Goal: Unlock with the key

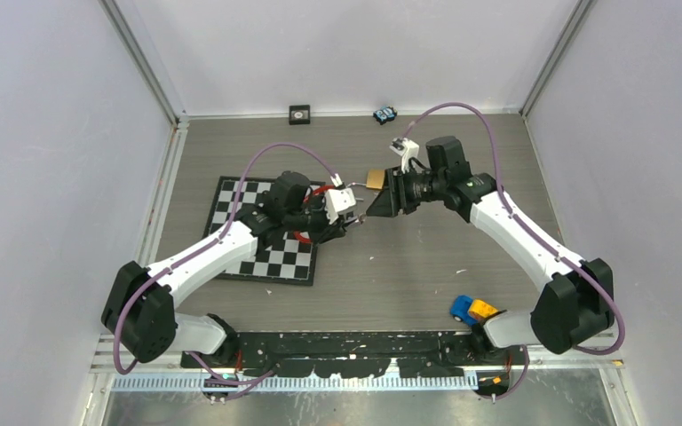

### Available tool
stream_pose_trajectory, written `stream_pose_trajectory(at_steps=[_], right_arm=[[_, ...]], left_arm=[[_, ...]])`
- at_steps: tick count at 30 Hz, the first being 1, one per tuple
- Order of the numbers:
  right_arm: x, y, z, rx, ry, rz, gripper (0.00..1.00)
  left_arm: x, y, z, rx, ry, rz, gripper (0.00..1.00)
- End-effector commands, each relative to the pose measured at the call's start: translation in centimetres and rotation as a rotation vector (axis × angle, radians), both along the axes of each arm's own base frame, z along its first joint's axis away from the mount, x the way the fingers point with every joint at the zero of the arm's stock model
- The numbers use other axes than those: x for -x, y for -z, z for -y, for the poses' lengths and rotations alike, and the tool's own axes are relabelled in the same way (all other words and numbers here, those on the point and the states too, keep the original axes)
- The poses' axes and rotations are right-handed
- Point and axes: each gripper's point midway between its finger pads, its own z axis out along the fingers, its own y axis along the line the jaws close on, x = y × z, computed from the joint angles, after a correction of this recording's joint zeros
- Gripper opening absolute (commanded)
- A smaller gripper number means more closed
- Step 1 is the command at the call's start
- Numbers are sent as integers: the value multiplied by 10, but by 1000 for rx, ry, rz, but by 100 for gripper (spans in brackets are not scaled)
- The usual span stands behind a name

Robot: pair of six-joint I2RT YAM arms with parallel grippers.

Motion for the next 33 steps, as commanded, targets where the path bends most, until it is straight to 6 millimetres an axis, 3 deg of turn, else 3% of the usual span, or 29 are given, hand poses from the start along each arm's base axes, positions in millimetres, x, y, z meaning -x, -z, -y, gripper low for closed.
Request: stream_pose_trajectory(at_steps=[1, 5, 12, 23, 33], right_arm=[[5, -38, -8, -103, -30, 49, 54], [-2, -32, -11, -105, -5, 13, 62], [-25, -2, -16, -56, 62, -74, 65], [-16, 20, -39, -72, -7, -156, 65], [-14, 31, -51, -130, -38, -250, 44]], left_arm=[[-11, -23, 7, 52, -10, 92, 0], [-12, -22, 9, 41, -14, 102, 0], [-12, -20, 13, 16, -25, 131, 0], [-17, -21, 14, -2, -48, 174, 0], [-26, -20, 11, -22, -99, 206, 0]])
